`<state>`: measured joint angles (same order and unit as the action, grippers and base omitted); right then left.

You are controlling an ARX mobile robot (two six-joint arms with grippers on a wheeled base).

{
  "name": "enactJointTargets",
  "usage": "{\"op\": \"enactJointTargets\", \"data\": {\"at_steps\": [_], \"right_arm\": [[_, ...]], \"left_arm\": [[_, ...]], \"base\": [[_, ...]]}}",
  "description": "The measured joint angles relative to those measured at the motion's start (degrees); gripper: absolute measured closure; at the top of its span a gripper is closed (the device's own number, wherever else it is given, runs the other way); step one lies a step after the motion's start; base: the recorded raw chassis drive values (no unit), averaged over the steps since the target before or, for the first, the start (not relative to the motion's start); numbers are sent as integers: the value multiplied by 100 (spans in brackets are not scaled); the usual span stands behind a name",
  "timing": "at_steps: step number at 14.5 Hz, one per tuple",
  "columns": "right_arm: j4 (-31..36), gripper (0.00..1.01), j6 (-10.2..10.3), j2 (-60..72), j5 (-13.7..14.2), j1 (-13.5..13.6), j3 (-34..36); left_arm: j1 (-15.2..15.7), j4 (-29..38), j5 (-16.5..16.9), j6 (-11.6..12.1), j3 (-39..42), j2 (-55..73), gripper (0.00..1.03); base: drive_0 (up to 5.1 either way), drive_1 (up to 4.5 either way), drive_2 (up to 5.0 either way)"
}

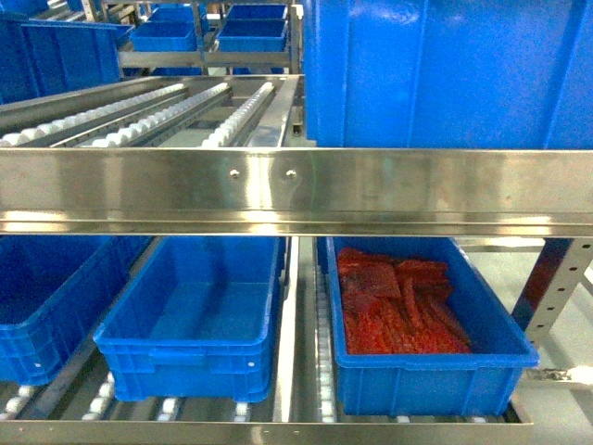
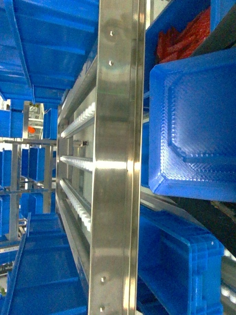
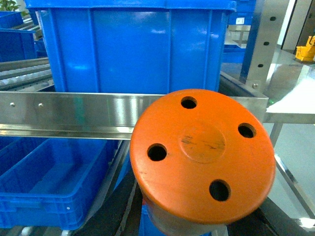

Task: Sort blue parts and orange caps into right shelf containers

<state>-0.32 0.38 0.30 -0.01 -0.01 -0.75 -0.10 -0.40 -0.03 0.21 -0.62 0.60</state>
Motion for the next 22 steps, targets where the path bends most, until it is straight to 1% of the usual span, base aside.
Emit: {"op": "enactJointTargets", "data": {"at_steps": [22], "right_arm": [[0, 60, 0, 0, 0, 0, 0]], "left_arm": [[0, -2, 2, 0, 0, 0, 60]], "base": [[-498, 244, 244]]}}
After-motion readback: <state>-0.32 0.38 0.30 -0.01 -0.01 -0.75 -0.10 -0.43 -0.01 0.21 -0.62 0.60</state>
